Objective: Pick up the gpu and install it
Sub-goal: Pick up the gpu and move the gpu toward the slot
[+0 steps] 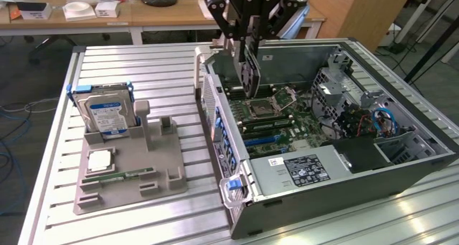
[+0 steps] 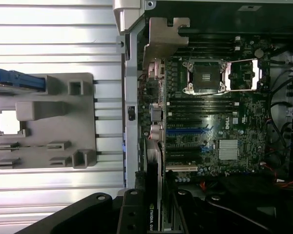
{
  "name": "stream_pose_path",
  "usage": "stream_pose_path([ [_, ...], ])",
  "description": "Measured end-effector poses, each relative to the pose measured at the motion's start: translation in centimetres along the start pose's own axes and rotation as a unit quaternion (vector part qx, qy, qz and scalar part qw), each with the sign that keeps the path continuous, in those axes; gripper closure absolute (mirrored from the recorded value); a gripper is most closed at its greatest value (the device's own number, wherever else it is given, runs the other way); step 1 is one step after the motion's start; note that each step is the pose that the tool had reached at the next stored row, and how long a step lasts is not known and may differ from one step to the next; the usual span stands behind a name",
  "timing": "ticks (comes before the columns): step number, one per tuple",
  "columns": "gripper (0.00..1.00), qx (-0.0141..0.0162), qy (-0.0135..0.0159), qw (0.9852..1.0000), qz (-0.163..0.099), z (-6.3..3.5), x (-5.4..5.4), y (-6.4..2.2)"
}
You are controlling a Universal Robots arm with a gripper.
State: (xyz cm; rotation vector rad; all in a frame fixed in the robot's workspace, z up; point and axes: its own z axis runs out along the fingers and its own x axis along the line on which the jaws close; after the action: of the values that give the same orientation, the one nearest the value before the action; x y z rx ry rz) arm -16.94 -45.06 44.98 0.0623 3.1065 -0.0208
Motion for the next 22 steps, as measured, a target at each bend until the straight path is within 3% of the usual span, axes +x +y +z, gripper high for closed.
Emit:
stream_pose_path([
  [22,0.74,0.0,0.0,1.0,0.0,0.12,-3.5,0.15],
])
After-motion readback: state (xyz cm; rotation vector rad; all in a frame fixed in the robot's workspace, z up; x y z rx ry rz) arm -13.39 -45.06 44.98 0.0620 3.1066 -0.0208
